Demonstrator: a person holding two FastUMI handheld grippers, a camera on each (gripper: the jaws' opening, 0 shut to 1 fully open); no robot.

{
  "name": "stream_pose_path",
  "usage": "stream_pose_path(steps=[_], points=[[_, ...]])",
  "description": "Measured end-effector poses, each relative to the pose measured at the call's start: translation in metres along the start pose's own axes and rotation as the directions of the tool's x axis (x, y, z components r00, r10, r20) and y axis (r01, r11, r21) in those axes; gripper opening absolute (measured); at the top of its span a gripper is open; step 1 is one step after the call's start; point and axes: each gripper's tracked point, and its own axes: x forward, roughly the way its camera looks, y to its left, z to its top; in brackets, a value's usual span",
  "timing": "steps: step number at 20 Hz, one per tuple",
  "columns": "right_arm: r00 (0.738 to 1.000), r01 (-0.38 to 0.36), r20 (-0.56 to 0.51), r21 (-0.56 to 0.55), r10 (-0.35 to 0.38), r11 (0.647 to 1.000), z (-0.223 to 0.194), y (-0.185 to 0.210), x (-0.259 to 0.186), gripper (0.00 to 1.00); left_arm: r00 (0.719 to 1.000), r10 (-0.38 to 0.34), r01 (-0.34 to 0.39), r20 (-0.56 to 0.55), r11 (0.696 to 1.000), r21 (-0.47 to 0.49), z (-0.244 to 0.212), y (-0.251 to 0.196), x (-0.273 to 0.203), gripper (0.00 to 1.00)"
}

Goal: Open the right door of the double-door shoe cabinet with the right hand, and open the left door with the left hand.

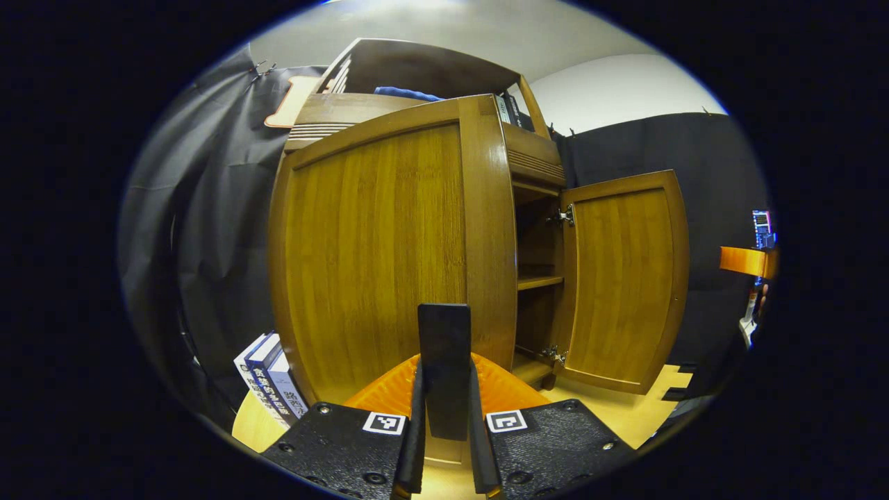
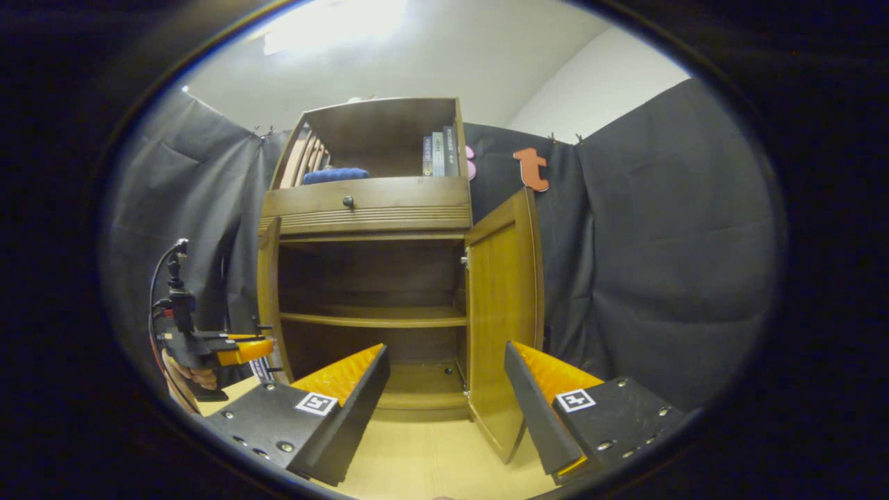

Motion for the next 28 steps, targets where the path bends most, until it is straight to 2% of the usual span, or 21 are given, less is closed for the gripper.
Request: stream_pose_path(steps=[2,4,9,12,16,18,19,21,22,24,25,28], points=[[1.0,-0.001,-0.003,0.02,0.001,1.0,0.001,-0.001,0.002,1.0,1.0,0.002,-0.002,-0.003,1.0,-0.012,0.001,0.005,-0.011,0.28],[1.0,-0.002,-0.005,0.026,0.002,1.0,0.002,0.0,0.002,0.99,1.0,0.007,-0.007,-0.001,1.0,-0.022,0.001,0.011,-0.02,0.29],[1.0,-0.004,-0.014,0.002,0.005,1.0,-0.001,0.006,0.003,1.0,1.0,0.031,-0.031,0.002,0.999,-0.042,0.004,0.027,-0.043,0.27],[1.0,-0.017,-0.021,0.011,0.017,1.0,-0.002,0.013,0.004,0.96,0.998,0.055,-0.055,-0.003,0.998,-0.021,0.004,0.036,-0.052,0.28],[0.999,-0.045,-0.003,0.001,0.045,0.999,0.004,0.026,0.005,0.99,0.997,0.083,-0.083,-0.002,0.997,-0.011,0.004,0.048,-0.066,0.28],[0.998,-0.06,0.008,-0.008,0.06,0.998,0.006,0.031,0.009,0.99,0.994,0.109,-0.109,-0.005,0.994,-0.031,0.004,0.057,-0.073,0.28],[0.999,-0.052,0.0,-0.007,0.052,0.999,0.005,0.029,0.01,0.96,0.991,0.132,-0.133,-0.008,0.99,-0.042,0.003,0.063,-0.074,0.28],[0.999,-0.048,-0.007,-0.003,0.048,0.999,0.004,0.03,0.011,0.96,0.982,0.19,-0.19,-0.012,0.981,-0.025,0.001,0.079,-0.08,0.27],[0.999,-0.052,-0.007,0.001,0.052,0.999,0.004,0.031,0.01,1.0,0.975,0.222,-0.222,-0.013,0.975,-0.014,0.001,0.091,-0.084,0.27],[0.998,-0.056,-0.008,0.003,0.056,0.998,0.002,0.031,0.01,0.96,0.96,0.281,-0.281,-0.013,0.96,0.014,0.0,0.108,-0.09,0.18],[0.999,-0.052,-0.01,0.005,0.052,0.999,0.001,0.031,0.011,0.98,0.953,0.302,-0.302,-0.01,0.953,0.028,0.001,0.119,-0.092,0.16],[0.998,-0.055,-0.022,0.015,0.056,0.998,-0.004,0.035,0.013,1.0,0.965,0.263,-0.263,-0.004,0.965,0.019,-0.001,0.129,-0.094,0.11]])
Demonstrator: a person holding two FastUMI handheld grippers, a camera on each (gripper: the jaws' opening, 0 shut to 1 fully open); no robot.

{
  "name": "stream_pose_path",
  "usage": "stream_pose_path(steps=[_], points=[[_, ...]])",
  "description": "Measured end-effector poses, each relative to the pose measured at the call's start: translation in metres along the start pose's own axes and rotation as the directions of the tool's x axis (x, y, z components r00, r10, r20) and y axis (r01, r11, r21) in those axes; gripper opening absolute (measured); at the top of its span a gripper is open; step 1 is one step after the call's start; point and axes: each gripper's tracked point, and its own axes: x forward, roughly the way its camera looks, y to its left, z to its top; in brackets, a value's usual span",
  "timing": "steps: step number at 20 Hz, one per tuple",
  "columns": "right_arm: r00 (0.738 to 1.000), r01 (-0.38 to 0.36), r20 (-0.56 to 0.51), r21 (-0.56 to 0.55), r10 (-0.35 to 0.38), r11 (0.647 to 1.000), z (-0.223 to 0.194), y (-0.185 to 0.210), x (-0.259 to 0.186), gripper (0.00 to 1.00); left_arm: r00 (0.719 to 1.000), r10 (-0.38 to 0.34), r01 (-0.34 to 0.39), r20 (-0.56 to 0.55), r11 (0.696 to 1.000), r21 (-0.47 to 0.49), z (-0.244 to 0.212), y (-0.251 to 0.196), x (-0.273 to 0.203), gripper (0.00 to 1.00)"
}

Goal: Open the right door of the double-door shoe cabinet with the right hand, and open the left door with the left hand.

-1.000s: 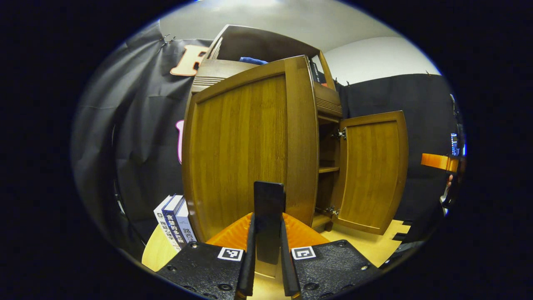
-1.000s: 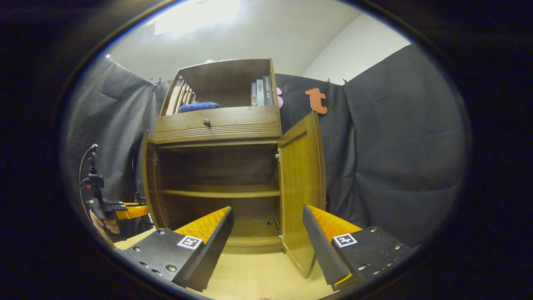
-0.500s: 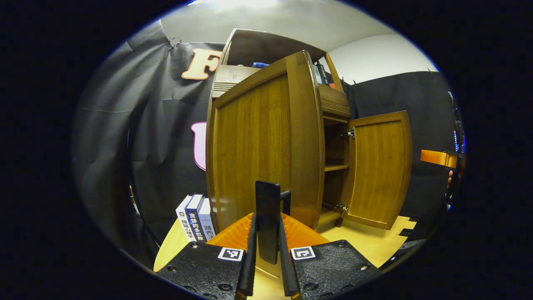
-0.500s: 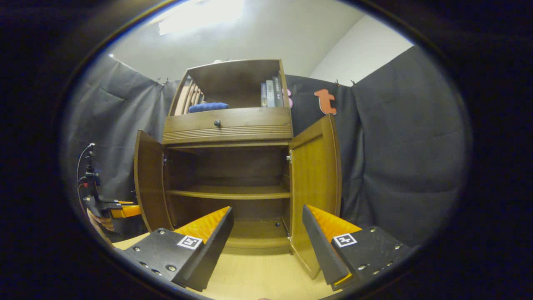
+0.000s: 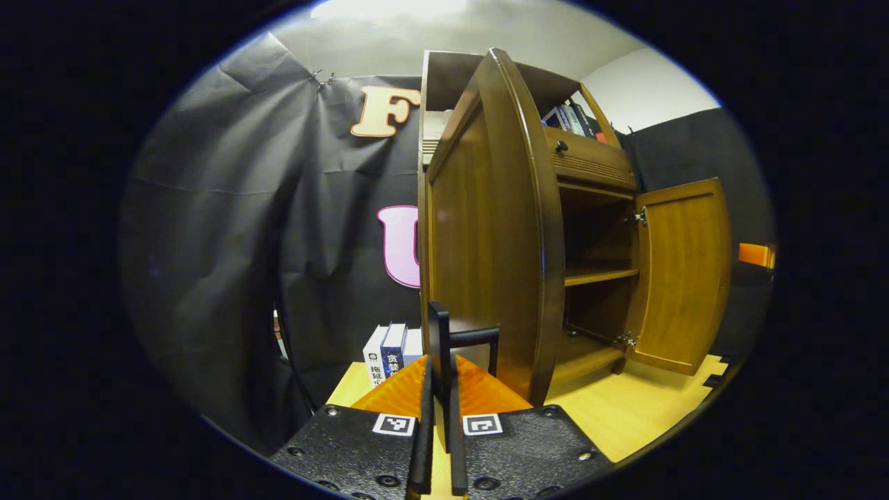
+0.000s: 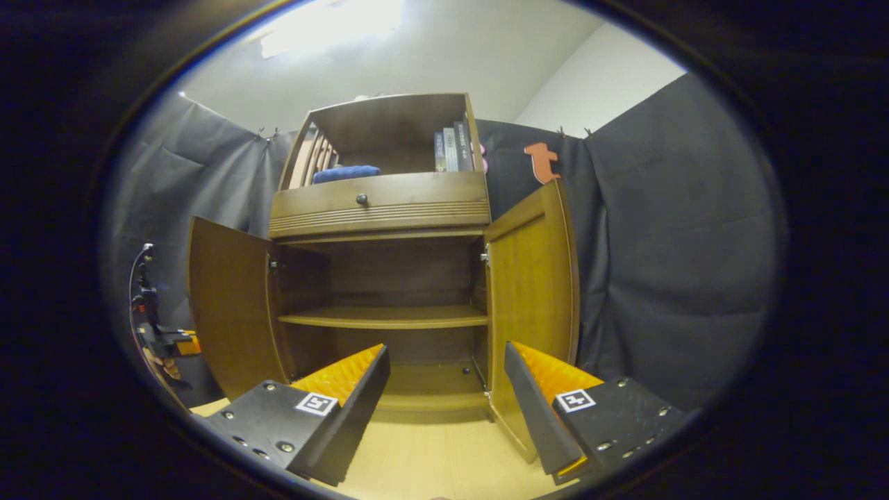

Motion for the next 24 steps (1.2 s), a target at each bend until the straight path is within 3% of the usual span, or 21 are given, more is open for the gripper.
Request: stream_pose_path(steps=[6,14,16,18,20,24], points=[[1.0,0.002,-0.016,0.002,-0.002,1.0,-0.004,0.013,0.007,0.98,0.997,-0.072,0.072,0.0,0.997,-0.021,0.001,0.038,-0.004,0.01],[1.0,0.009,0.02,-0.022,-0.008,1.0,0.021,0.026,-0.009,0.98,0.99,-0.139,0.14,0.016,0.99,-0.016,0.001,0.042,-0.005,0.05],[1.0,0.003,0.018,-0.026,-0.002,1.0,0.022,0.029,-0.011,0.96,0.993,-0.117,0.117,-0.007,0.993,-0.023,-0.007,0.043,-0.012,0.12],[1.0,0.004,0.012,-0.039,-0.003,0.999,0.02,0.029,-0.011,0.98,0.996,-0.083,0.082,-0.024,0.996,-0.03,-0.011,0.046,-0.024,0.26],[1.0,0.002,0.008,-0.043,-0.002,0.999,0.018,0.029,-0.01,0.98,0.999,-0.043,0.043,-0.022,0.999,-0.031,-0.008,0.051,-0.036,0.28],[1.0,-0.011,-0.014,-0.03,0.01,0.999,0.009,0.027,-0.008,1.0,0.996,0.088,-0.088,-0.029,0.996,-0.011,0.001,0.07,-0.064,0.61]])
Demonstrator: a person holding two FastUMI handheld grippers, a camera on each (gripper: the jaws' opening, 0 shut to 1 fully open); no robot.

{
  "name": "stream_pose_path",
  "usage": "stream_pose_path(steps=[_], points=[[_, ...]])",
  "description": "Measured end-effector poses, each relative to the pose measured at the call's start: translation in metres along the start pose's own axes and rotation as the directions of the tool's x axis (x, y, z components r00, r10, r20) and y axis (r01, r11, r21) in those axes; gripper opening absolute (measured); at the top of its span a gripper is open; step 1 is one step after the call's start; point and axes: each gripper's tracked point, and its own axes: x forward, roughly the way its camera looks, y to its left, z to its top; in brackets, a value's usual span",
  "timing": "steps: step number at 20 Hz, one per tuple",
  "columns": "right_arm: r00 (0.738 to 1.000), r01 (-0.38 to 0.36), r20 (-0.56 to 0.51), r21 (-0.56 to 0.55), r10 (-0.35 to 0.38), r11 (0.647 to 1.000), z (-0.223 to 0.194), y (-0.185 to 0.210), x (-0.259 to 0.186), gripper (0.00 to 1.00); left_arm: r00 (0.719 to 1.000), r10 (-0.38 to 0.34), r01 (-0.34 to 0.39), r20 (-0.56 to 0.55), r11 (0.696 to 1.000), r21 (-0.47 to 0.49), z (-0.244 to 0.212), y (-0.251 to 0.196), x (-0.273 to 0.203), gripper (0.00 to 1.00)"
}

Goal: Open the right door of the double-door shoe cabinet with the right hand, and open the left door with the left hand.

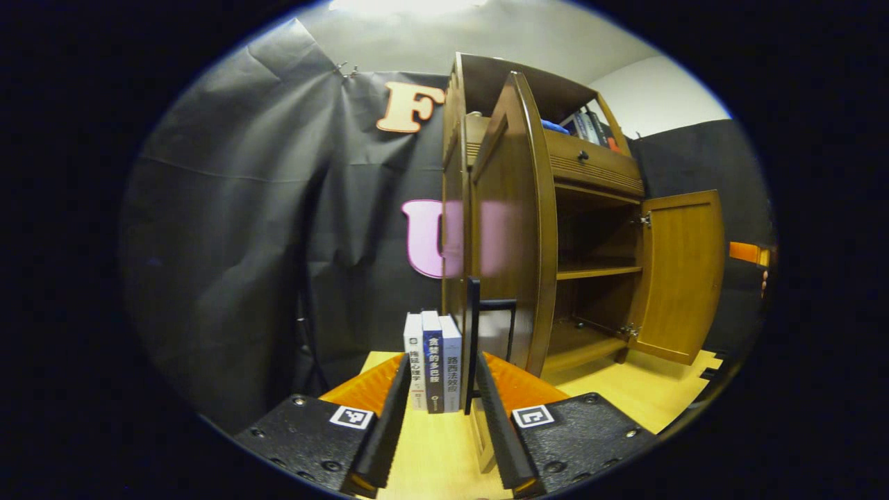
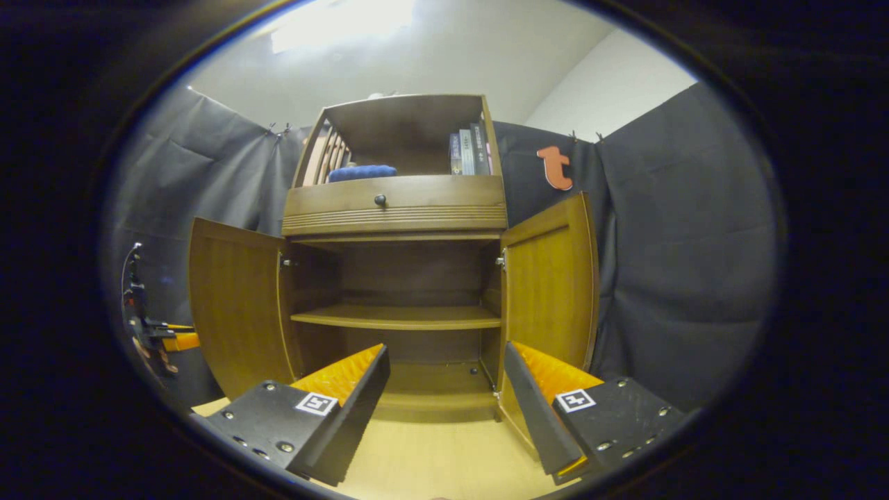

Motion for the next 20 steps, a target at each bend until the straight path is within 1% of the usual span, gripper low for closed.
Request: stream_pose_path(steps=[2,4,6,8,9,10,11,12,13,14,16,17,18,19,20], points=[[1.0,0.016,-0.007,0.002,-0.016,1.0,-0.001,-0.008,0.0,0.96,0.998,0.063,-0.063,0.011,0.998,0.014,0.012,0.008,-0.014,0.64],[1.0,0.016,-0.004,0.007,-0.016,1.0,0.001,-0.01,0.0,1.0,0.993,0.112,-0.113,0.025,0.993,0.018,0.025,0.009,-0.029,0.65],[1.0,0.0,0.005,0.022,0.0,1.0,0.003,-0.009,-0.001,0.99,0.986,0.151,-0.152,0.065,0.988,0.014,0.042,0.007,-0.041,0.72],[1.0,-0.017,0.01,0.032,0.017,0.999,0.003,-0.007,0.0,0.98,0.987,0.137,-0.138,0.083,0.99,0.006,0.053,-0.01,-0.048,0.78],[1.0,-0.019,0.01,0.035,0.019,0.999,0.003,-0.008,0.0,0.97,0.988,0.125,-0.126,0.091,0.992,0.001,0.057,-0.019,-0.05,0.85],[1.0,-0.019,0.011,0.035,0.019,0.999,0.003,-0.009,0.001,0.98,0.987,0.121,-0.121,0.102,0.993,-0.001,0.063,-0.027,-0.052,0.94],[1.0,-0.016,0.012,0.037,0.016,0.999,0.003,-0.011,0.001,0.98,0.986,0.118,-0.118,0.115,0.993,-0.005,0.068,-0.034,-0.052,0.89],[1.0,-0.016,0.017,0.042,0.015,0.999,0.004,-0.013,0.001,0.96,0.985,0.117,-0.116,0.124,0.993,-0.014,0.071,-0.041,-0.052,0.89],[1.0,-0.018,0.025,0.049,0.017,0.999,0.006,-0.013,0.0,0.98,0.985,0.109,-0.107,0.132,0.994,-0.026,0.074,-0.05,-0.052,0.89],[0.999,-0.021,0.027,0.054,0.019,0.998,0.005,-0.013,0.0,0.99,0.985,0.092,-0.088,0.143,0.995,-0.034,0.08,-0.063,-0.051,0.89],[0.999,-0.016,0.03,0.056,0.014,0.998,0.004,-0.015,0.0,0.96,0.983,0.052,-0.046,0.175,0.998,-0.036,0.091,-0.088,-0.048,0.91],[1.0,-0.012,0.029,0.054,0.011,0.998,0.004,-0.016,0.0,1.0,0.983,0.041,-0.035,0.179,0.999,-0.037,0.092,-0.097,-0.044,0.94],[1.0,-0.009,0.029,0.053,0.008,0.999,0.003,-0.016,0.001,0.98,0.983,0.029,-0.023,0.182,0.999,-0.034,0.095,-0.107,-0.04,0.94],[1.0,-0.008,0.028,0.05,0.007,0.999,0.004,-0.017,0.004,1.0,0.982,0.013,-0.006,0.189,0.999,-0.036,0.098,-0.119,-0.036,0.94],[1.0,-0.007,0.028,0.047,0.006,0.999,0.004,-0.016,0.005,1.0,0.981,0.004,0.003,0.196,0.999,-0.037,0.101,-0.121,-0.035,0.96]])
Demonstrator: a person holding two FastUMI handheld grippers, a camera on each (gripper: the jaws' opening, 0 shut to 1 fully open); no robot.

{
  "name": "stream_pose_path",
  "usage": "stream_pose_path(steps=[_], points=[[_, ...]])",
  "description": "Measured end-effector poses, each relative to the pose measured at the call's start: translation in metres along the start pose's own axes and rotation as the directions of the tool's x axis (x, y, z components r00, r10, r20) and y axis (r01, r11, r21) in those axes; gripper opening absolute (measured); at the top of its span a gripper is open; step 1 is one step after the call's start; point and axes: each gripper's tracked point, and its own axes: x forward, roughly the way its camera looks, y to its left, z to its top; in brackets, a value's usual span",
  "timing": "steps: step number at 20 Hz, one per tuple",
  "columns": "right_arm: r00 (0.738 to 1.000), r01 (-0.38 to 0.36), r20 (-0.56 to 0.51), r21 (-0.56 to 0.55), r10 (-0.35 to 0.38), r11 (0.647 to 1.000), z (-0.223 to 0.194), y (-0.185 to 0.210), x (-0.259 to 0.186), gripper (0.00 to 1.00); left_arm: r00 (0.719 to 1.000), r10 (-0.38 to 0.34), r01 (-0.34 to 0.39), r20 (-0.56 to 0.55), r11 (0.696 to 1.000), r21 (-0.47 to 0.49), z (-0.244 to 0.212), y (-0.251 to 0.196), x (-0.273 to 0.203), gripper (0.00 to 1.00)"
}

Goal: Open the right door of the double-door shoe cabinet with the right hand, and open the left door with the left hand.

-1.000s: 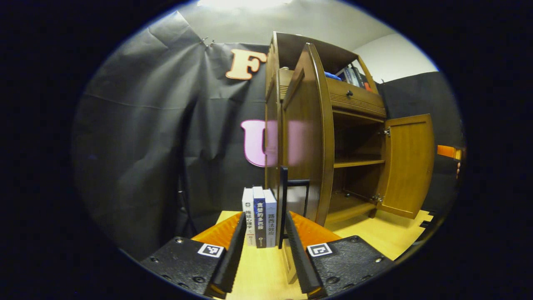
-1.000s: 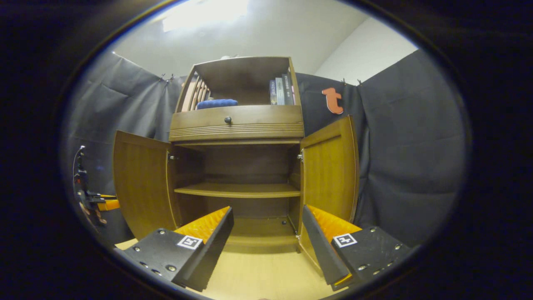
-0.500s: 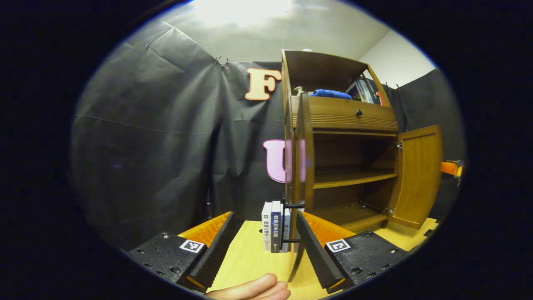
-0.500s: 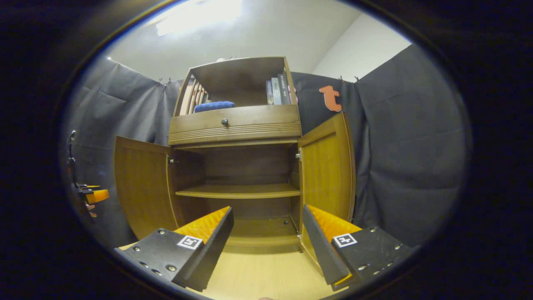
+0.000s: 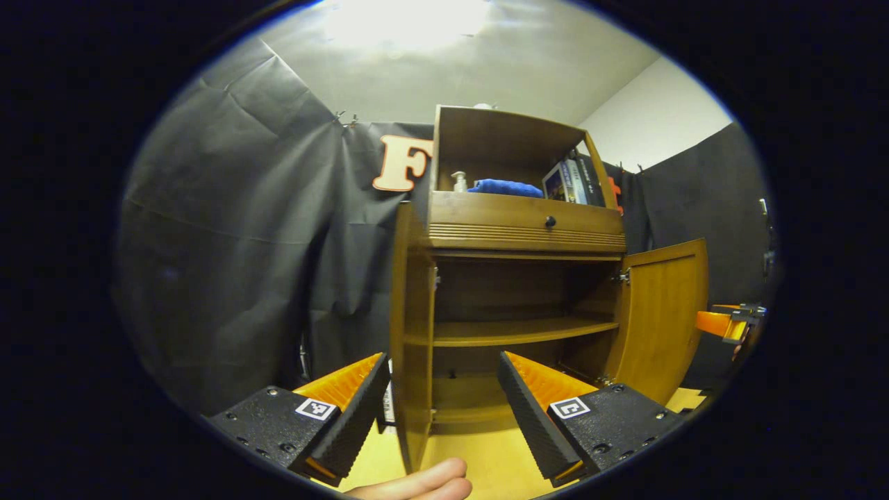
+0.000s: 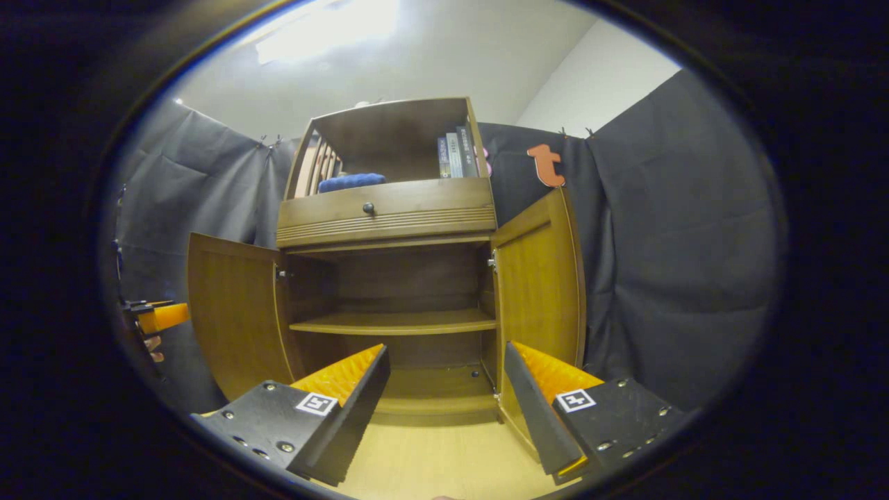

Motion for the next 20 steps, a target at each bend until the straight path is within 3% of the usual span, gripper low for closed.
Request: stream_pose_path(steps=[4,13,17,20], points=[[1.0,-0.006,-0.004,-0.009,0.006,1.0,-0.002,0.004,0.012,0.98,1.0,-0.001,0.001,0.03,1.0,-0.004,0.002,-0.021,0.016,0.94],[1.0,-0.007,-0.021,-0.064,0.006,0.998,-0.006,0.019,0.054,0.98,0.993,-0.112,0.112,0.028,0.994,0.008,-0.022,-0.113,0.069,0.93],[0.999,0.028,-0.012,-0.101,-0.029,0.994,-0.006,0.017,0.067,0.99,0.997,-0.071,0.072,0.02,0.995,-0.063,-0.036,-0.121,0.097,0.94],[1.0,0.018,-0.003,-0.087,-0.018,0.996,-0.012,0.028,0.07,1.0,0.997,-0.077,0.076,-0.021,0.996,-0.043,-0.061,-0.13,0.116,0.95]])
